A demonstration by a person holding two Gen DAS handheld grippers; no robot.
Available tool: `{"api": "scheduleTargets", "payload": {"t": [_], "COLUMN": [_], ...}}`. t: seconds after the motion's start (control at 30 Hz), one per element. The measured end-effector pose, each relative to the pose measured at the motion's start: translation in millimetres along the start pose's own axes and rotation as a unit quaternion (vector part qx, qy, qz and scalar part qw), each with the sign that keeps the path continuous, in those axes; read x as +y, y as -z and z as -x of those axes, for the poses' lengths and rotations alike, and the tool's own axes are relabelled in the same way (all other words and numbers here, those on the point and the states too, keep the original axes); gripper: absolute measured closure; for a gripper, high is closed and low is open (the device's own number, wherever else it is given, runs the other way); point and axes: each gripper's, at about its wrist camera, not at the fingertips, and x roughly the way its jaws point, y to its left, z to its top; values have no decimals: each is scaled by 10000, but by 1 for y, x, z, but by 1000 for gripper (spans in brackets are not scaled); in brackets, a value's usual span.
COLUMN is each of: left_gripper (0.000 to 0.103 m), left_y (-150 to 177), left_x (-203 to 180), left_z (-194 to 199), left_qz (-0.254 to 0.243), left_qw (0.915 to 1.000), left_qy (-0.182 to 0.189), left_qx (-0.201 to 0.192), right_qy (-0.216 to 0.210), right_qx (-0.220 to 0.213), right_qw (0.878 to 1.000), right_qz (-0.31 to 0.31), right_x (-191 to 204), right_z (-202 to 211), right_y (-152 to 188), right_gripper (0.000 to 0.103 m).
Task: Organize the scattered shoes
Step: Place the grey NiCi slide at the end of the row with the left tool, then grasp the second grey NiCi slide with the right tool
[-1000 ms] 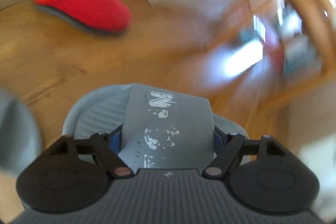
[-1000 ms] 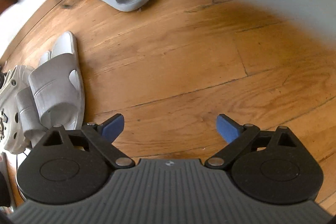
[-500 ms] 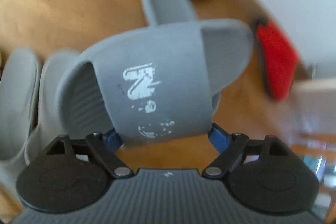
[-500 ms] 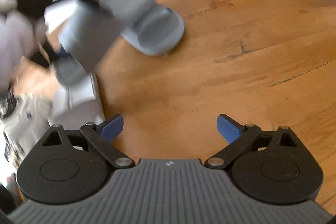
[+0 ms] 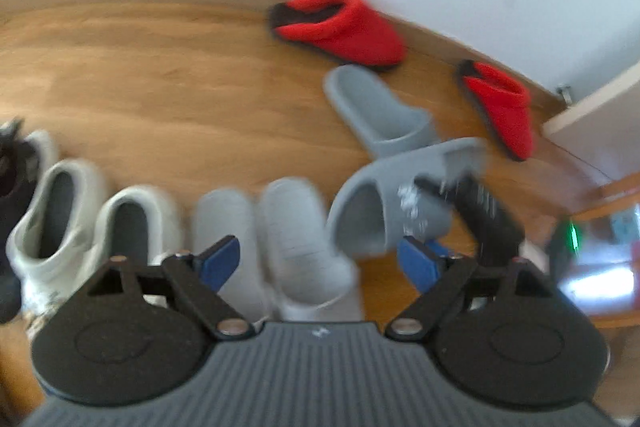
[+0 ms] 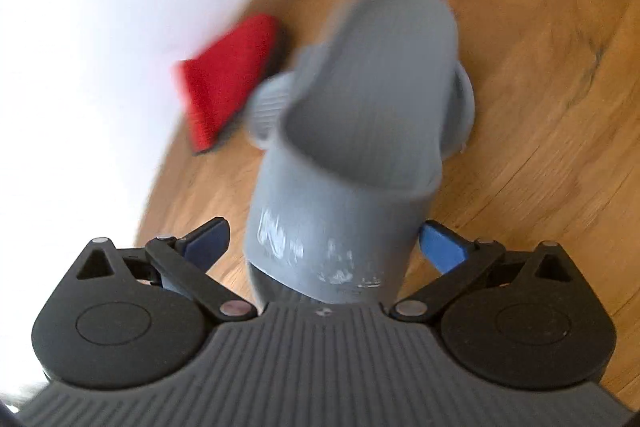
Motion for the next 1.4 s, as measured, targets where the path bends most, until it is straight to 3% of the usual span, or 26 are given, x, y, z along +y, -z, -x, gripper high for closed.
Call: {"api": "scheduleTargets", "payload": {"t": [0.03,0.13,0.2,0.27,0.37,0.43,0.47,0.5,0.6,0.67,0.73,0.77,0.8,0.9,0.93,1.0,1.03,1.1,1.2,1.3,1.4], "left_gripper": [17,17,17,17,17,17,17,17,17,17,17,17,17,17,17,17,17,17,16,13,12], "left_y": [5,18,26,35,40,43,46,47,47,45,42,41,40,37,37,37,37,36,29,10,-22], "left_x": [6,17,23,21,23,22,22,21,17,16,14,14,13,11,11,10,8,2,-16,-42,-85], "left_z": [-2,-2,1,-1,-8,-10,-9,-8,-9,-12,-14,-14,-13,-13,-15,-18,-19,-21,-28,-47,-78], "left_qz": [77,168,132,87,-15,-90,-110,-133,-203,-198,-194,-209,-231,-297,-300,-272,-276,-411,-862,-1357,-1797], "left_qw": [10000,9998,9998,9998,9996,9994,9993,9992,9989,9990,9991,9991,9991,9992,9992,9993,9992,9988,9959,9893,9791], "left_qy": [-25,-43,-25,12,105,162,181,218,280,254,234,231,230,213,181,121,117,187,273,368,595], "left_qx": [45,128,139,180,266,296,302,303,303,301,293,285,255,186,191,227,247,192,-59,-396,-747], "right_qy": [77,64,-40,-225,-372,-338,-258,-132,55,-1,-26,12,48,-287,-80,-111,-124,-121,-134,-114,-372], "right_qx": [-9,-183,-348,-462,37,669,1126,1310,1446,1529,1510,1404,1294,1429,1407,1433,1657,1840,1999,1874,1442], "right_qw": [10000,9964,9840,9533,9012,8623,8369,8286,8164,8186,8179,8240,8315,8593,8473,8161,7909,7777,7688,7821,8150], "right_qz": [58,831,1746,2977,4318,5009,5350,5442,5590,5536,5552,5490,5402,4902,5121,5598,5890,6010,6072,5942,5600], "right_x": [1,8,13,14,9,3,-2,-6,-16,-15,-12,-9,-6,-2,2,5,7,4,-4,-7,-7], "right_z": [-7,-3,12,43,76,83,83,79,63,60,58,56,55,34,20,17,20,24,26,24,51], "right_y": [-1,0,3,1,-9,-9,-7,-3,7,6,6,4,2,3,16,32,42,46,50,47,28], "right_gripper": [5,14,17,18,21,38,61,66,53,43,25,9,1,1,4,10,11,11,8,3,1]}}
